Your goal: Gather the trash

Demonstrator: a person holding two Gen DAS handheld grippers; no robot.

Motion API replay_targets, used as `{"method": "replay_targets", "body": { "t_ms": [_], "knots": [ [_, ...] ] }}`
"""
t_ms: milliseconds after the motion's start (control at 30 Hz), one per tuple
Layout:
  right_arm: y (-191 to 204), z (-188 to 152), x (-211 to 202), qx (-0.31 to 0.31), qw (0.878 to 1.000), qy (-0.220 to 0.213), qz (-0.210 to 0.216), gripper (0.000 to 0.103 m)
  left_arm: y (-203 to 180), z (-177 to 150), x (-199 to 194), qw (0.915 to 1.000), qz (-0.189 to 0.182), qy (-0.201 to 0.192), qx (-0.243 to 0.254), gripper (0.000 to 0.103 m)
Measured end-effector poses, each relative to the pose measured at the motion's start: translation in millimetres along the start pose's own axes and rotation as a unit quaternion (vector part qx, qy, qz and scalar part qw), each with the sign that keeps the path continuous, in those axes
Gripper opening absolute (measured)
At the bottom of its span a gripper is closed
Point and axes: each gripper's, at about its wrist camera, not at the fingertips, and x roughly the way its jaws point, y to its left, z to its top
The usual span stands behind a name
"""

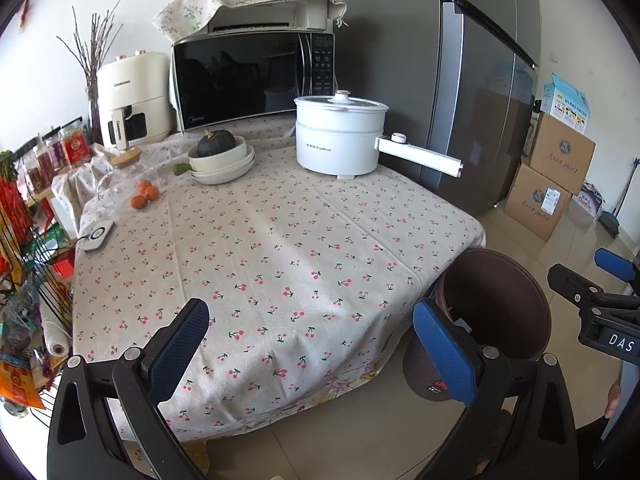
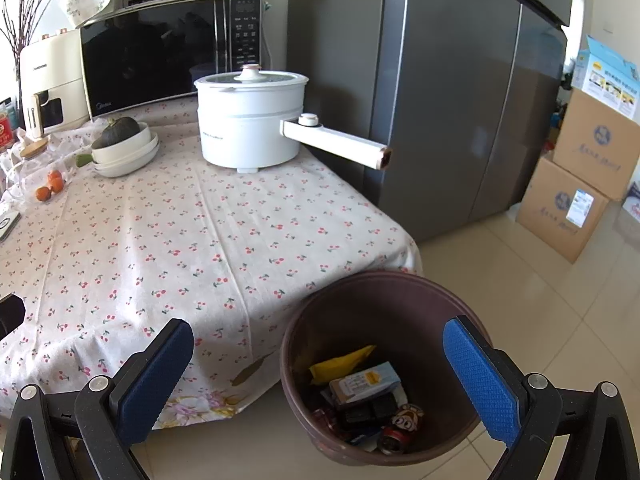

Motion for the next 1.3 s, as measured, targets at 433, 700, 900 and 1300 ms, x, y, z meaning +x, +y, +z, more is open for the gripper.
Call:
{"method": "replay_targets", "body": {
  "t_ms": [433,700,900,1300],
  "knots": [
    [0.7,-1.7,2.3,-0.005,1.0,0.005,0.003,0.102,0.4,-1.5,1.2,1.0,-0.005,0.003,-0.003,0.103],
    [-0.1,-0.9,2.0,-0.004,1.0,0.003,0.004,0.102,0.5,-1.7,0.6,1.0,-0.008,0.002,-0.003,0.103],
    [0.9,-0.1,0.2,-0.005,1.0,-0.003,0.009,0.102,1.0,-1.6,-0.3,1.0,-0.006,0.001,-0.007,0.103],
    [3.2,0.2,0.2,-0.006,1.0,-0.009,0.015,0.102,1.4,-2.5,-0.5,0.9999,-0.008,0.003,-0.009,0.103]
  ]
}}
